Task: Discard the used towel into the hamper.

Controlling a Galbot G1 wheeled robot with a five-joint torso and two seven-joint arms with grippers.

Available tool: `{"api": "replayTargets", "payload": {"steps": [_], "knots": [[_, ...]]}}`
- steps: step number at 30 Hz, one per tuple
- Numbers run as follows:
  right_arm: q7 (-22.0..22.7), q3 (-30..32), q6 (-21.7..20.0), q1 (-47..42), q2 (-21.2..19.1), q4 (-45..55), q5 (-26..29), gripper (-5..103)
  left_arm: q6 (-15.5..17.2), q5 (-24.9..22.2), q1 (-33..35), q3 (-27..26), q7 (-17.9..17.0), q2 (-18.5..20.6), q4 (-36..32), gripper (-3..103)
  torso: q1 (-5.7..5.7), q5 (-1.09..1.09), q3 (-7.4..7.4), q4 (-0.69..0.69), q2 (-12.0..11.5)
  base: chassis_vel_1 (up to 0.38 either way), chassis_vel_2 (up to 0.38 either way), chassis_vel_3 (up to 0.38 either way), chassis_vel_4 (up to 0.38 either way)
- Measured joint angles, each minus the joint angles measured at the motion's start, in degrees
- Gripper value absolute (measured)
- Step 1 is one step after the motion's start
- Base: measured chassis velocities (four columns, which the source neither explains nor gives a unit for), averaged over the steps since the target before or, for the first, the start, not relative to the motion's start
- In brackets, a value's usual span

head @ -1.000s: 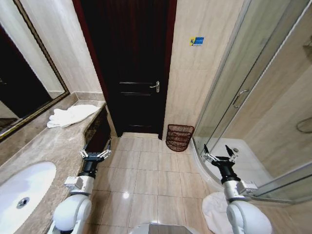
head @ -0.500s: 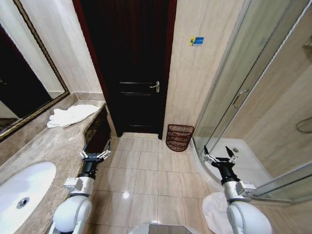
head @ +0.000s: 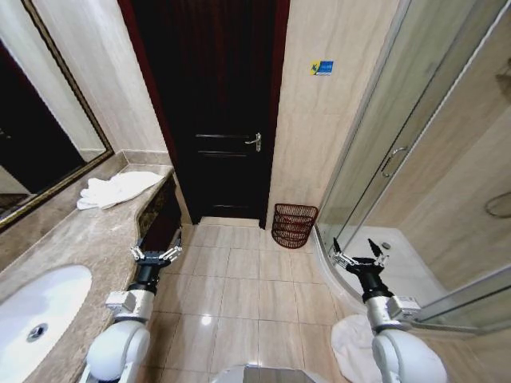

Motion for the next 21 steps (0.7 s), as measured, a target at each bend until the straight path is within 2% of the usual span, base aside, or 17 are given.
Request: {"api": "replayTargets", "payload": {"steps": [11, 21], "knots": [[0.59, -0.01, 0.22, 0.03, -0.19, -0.63, 0.09, 100, 0.05, 0.02, -0.38, 0.3, -0.09, -0.21, 0.5, 100, 0.05, -0.01, 0.02, -0.01, -0.02, -0.125, 0.113, 0.11, -0.113], [0.75, -0.37, 0.5, 0.12, -0.26, -1.4, 0.08, 100, 0.11, 0.12, -0.01, 0.18, -0.15, -0.63, 0.67, 100, 0.0, 0.0, 0.01, 0.0, -0.02, -0.063, 0.057, 0.063, -0.07]]}}
